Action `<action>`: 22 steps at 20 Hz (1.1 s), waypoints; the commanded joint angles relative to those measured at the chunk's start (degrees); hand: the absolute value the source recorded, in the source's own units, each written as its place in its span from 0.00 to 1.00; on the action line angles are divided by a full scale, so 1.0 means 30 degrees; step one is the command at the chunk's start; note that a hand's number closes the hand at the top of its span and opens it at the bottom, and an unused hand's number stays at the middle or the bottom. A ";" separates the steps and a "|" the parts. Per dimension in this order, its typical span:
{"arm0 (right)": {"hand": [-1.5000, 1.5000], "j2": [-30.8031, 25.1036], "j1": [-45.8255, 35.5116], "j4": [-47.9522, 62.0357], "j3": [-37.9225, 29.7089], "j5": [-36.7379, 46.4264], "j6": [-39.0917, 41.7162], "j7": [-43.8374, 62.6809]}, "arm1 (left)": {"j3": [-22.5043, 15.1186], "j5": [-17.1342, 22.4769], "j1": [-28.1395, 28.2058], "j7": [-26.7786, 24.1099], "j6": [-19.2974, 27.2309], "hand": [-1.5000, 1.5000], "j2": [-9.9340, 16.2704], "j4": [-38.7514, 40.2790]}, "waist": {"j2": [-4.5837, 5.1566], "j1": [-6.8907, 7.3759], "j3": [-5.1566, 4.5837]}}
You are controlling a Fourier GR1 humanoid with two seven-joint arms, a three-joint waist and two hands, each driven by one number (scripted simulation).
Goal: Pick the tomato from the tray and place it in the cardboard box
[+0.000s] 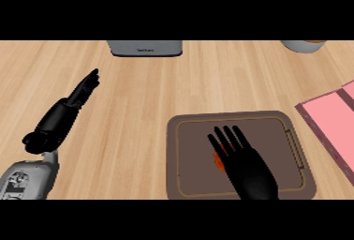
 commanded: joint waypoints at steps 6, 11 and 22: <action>0.00 0.1139 0.0109 0.1994 -0.0697 0.0517 -0.0631 -0.0862 | 0.0816 -0.0277 0.1116 -0.1471 -0.1140 0.50 0.0074 0.0221 | 0.0002 0.0022 -0.0001; 1.00 0.0641 -0.1493 0.2634 -0.0623 0.0689 -0.0787 -0.3161 | 0.0301 -0.1184 0.0439 -0.1438 -0.0077 0.50 -0.1062 0.0983 | 0.0012 0.0005 -0.0003; 1.00 0.3144 -0.4255 0.7188 -0.6269 -0.2348 -0.1837 -0.2383 | 0.0746 -0.0902 -0.0006 -0.0402 -0.0687 0.50 -0.0634 0.0382 | 0.0214 0.0264 0.0009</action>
